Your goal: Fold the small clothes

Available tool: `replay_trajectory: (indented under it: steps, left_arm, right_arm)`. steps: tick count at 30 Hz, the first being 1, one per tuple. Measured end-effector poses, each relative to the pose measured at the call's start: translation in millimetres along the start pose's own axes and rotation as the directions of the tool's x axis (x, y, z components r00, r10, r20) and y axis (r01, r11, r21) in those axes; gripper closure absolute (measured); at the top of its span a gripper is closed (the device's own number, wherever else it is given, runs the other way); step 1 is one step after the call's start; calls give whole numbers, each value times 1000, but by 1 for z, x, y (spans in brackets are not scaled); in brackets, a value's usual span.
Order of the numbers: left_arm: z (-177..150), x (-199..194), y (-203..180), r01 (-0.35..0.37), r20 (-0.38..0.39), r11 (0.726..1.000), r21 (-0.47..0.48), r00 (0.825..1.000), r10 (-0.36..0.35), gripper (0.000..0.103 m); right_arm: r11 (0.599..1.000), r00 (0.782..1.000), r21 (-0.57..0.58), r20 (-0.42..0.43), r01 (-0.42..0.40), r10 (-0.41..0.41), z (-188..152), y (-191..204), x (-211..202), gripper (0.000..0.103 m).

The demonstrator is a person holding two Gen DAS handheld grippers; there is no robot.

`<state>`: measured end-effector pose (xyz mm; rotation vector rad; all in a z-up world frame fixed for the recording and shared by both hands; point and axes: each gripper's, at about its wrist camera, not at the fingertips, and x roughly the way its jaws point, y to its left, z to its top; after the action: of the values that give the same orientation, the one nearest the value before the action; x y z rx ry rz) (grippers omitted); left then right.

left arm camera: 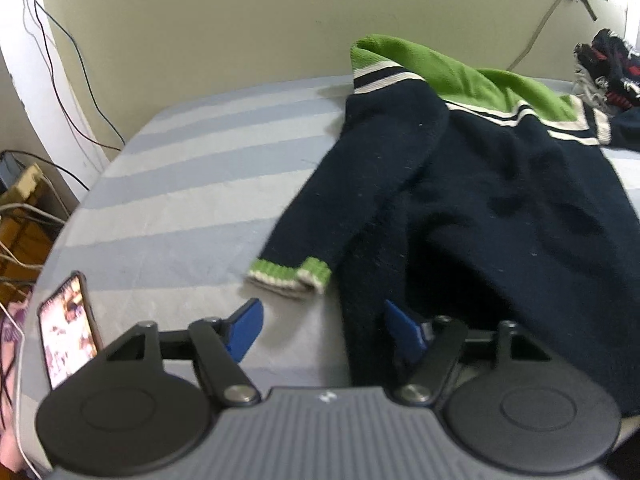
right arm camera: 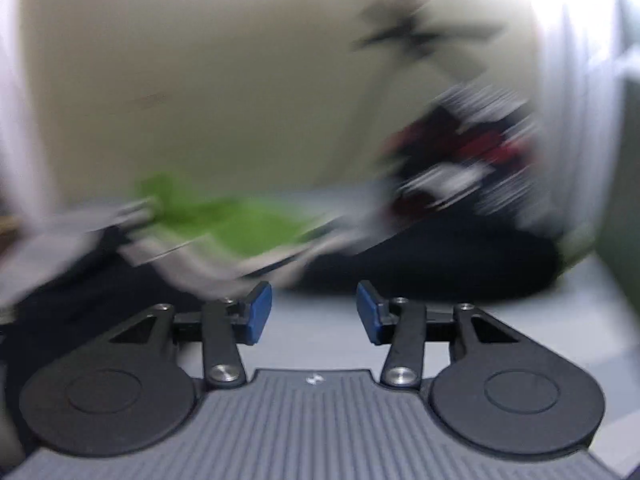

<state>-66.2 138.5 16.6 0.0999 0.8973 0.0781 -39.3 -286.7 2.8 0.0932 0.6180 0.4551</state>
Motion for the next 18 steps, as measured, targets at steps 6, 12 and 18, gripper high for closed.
replay_trajectory:
  steps: [6,12,18]
  left_arm:
    - [-4,0,-8,87,-5,996,-4,996,-87,88]
    - [-5,-33,-18,100,44,994,39,994,-102,94]
    - [-27,-118,-15,235,86,970,71,967,-240,95]
  right_arm:
    - [979,969,-29,-153,-201,195,-41,68,34,53]
    - [974,975,-96,-112,-205,194,-43,110,34,95]
    - [989,996,-114,6,-93,95,2,68,-32,95]
